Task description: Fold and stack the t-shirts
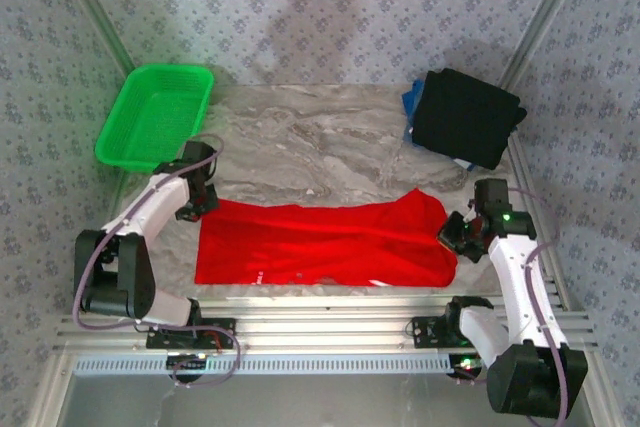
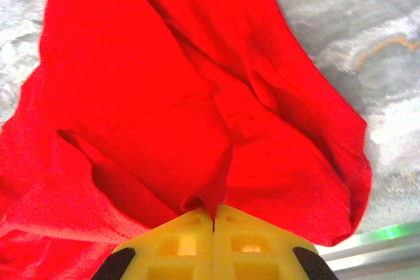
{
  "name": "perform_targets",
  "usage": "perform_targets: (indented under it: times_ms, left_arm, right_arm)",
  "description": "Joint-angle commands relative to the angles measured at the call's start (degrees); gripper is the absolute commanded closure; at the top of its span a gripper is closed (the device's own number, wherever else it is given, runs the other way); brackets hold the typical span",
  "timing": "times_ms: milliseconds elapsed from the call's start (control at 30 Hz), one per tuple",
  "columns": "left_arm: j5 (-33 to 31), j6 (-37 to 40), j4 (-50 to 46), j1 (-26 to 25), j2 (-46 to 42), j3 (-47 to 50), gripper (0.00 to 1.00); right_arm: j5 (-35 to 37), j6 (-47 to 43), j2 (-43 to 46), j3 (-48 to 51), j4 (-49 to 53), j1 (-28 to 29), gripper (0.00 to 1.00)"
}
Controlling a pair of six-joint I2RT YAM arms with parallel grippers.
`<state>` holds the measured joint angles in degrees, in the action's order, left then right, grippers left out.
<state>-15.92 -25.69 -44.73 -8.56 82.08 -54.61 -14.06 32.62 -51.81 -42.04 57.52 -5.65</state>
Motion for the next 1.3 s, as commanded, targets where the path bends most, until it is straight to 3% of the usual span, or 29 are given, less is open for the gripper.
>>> perform_targets:
  times_ms: [0, 700, 767, 900, 1033, 1133, 1200, 1267]
  left_arm:
    - [-1.7, -4.8, -4.4, -0.5, 0.9, 1.2, 1.00]
    - [-4.0, -11.8, -4.2, -2.9, 7.1, 6.9, 1.00]
    - [-4.5, -12.4, -5.2, -2.9, 7.1, 6.0, 0.85]
    - [-5.0, -13.4, -8.8, -5.0, 3.7, 1.2, 0.52]
    - [-5.0, -15.8, -12.8, -9.5, -2.0, -5.6, 0.38]
    - [-3.0, -15.9, -9.7, -14.0, -6.5, -9.4, 0.25]
    - [2.6, -14.8, -3.7, -16.1, -7.1, -10.4, 0.23]
    - [11.2, -13.0, 2.9, -16.7, -6.0, -10.8, 0.22]
  right_arm:
    - [4.0, 3.0, 1.2, 1.3, 3.5, -0.7, 1.00]
    - [6.6, 7.8, -2.6, 8.3, -2.3, -0.6, 1.00]
    - [7.4, 7.7, -3.4, 7.7, -1.8, -0.5, 0.94]
    - [8.8, 7.2, -2.5, 4.8, 0.8, -0.5, 0.65]
    - [7.9, 5.3, 0.0, -0.8, 1.7, 0.9, 0.54]
    - [1.7, 1.3, -1.6, -4.8, -5.4, 4.8, 0.40]
    - [-5.4, -3.3, -7.1, -6.1, -11.4, 7.9, 0.32]
    - [-11.9, -8.6, -15.7, -8.1, -12.8, 9.7, 0.33]
